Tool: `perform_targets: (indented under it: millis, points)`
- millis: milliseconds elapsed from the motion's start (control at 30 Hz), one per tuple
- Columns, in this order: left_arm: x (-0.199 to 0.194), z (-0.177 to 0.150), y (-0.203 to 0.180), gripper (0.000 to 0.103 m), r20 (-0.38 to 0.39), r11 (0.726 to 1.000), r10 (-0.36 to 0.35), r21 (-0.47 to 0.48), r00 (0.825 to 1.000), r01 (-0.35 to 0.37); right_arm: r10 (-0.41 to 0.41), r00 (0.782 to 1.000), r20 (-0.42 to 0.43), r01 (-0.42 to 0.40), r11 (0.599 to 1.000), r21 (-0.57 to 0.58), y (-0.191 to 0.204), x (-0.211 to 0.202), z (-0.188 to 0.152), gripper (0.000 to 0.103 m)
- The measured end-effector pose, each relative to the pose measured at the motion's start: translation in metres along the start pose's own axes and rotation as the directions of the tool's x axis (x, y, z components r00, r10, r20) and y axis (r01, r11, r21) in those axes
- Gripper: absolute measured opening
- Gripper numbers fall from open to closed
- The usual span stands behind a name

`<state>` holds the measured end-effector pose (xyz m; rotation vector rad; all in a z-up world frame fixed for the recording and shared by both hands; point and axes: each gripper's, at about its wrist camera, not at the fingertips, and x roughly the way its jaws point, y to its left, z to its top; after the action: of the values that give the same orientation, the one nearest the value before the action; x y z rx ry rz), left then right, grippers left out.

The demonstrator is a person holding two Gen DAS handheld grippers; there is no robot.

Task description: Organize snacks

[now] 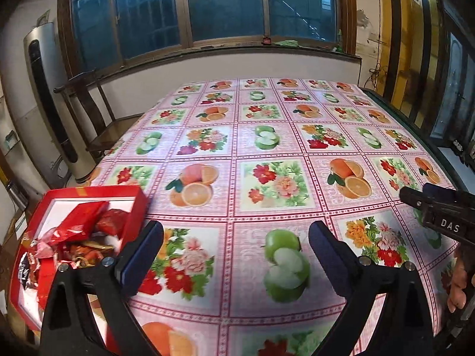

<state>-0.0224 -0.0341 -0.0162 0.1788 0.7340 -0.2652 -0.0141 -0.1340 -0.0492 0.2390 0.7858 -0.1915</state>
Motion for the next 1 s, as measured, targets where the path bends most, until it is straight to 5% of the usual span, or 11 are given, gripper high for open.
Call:
perform_targets:
  millis: [133, 267, 400, 567, 633, 1000]
  points:
    - [0.043, 0.006, -0.018, 0.098, -0.078, 1.000, 0.017, -0.023, 0.997, -0.019, -0.089, 0.996, -0.002, 0.089, 0.995, 0.041, -0.035, 0.015, 0.006, 0.071]
    - [0.070, 0.005, -0.017, 0.098, -0.119, 0.997, 0.071, -0.031, 0.990, -0.075, -0.095, 0.995, -0.034, 0.098, 0.988, 0.116, -0.047, 0.031, 0.011, 0.070]
    - [0.093, 0.001, -0.015, 0.099, -0.199, 0.997, 0.071, -0.007, 0.977, -0.074, -0.104, 0.991, -0.079, 0.110, 0.991, 0.075, -0.038, 0.048, 0.010, 0.071]
    - [0.105, 0.002, -0.008, 0.103, -0.206, 0.997, 0.017, -0.068, 0.978, -0.031, -0.152, 0.984, -0.094, 0.155, 0.988, 0.021, -0.028, 0.057, 0.005, 0.081]
    - [0.108, 0.001, -0.003, 0.103, -0.213, 0.994, -0.026, -0.105, 0.977, 0.003, -0.176, 0.978, -0.109, 0.178, 0.984, 0.011, -0.026, 0.060, 0.003, 0.102]
    - [0.109, 0.001, -0.003, 0.103, -0.210, 0.995, -0.024, -0.104, 0.977, 0.002, -0.172, 0.977, -0.125, 0.176, 0.984, 0.022, -0.030, 0.063, 0.002, 0.102]
